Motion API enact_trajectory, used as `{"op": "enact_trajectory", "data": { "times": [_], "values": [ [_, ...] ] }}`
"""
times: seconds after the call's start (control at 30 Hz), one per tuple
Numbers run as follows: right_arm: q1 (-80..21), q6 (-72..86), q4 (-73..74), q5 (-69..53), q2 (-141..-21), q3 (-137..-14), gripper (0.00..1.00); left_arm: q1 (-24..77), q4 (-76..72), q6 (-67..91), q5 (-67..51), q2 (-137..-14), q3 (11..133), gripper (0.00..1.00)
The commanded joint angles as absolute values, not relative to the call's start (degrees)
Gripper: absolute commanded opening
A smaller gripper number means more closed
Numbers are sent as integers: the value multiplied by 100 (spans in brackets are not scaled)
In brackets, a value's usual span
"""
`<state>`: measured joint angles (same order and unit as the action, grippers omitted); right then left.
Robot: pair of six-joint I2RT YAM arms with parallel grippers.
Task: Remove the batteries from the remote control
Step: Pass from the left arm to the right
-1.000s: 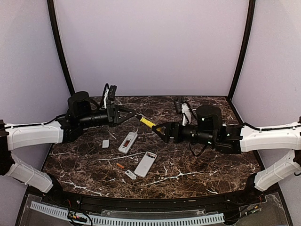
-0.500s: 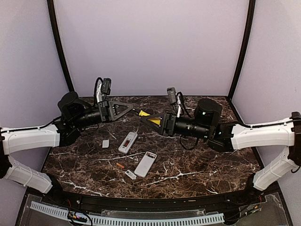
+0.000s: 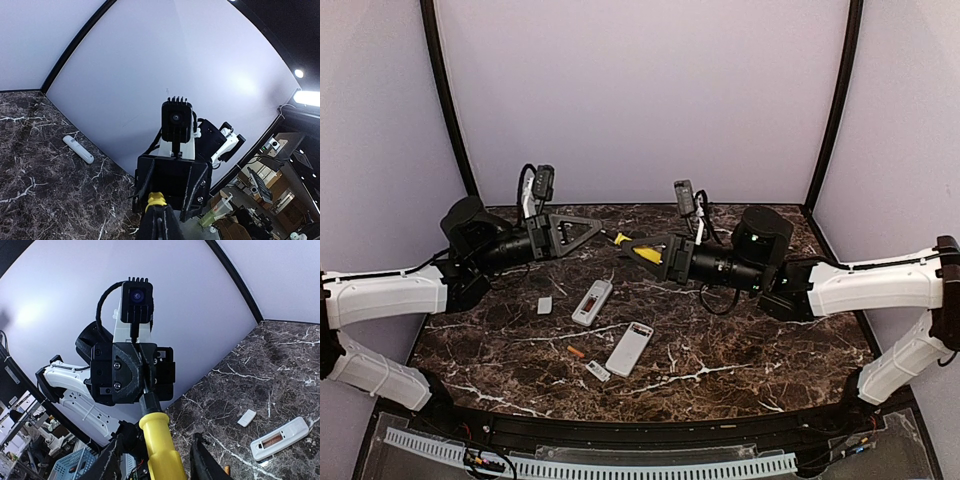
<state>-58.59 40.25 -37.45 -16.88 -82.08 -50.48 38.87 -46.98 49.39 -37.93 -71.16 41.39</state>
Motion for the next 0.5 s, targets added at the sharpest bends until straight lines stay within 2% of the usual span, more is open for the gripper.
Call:
{"op": "enact_trajectory", "data": {
  "times": [0.0, 0.27, 0.47],
  "values": [
    [-5887, 4056, -4070, -1749, -8236, -5213, 40, 3911, -4950, 4891, -3839, -6984, 4053, 0],
    [-5906, 4032, -4129, -1717, -8209, -5160, 25, 3919, -4864, 4844, -3799, -6962, 3970, 0],
    [-5919, 3964, -4074, -1614, -8117, -5089, 4, 3919, -4595, 4759, -3764, -6917, 3946, 0]
  ]
}}
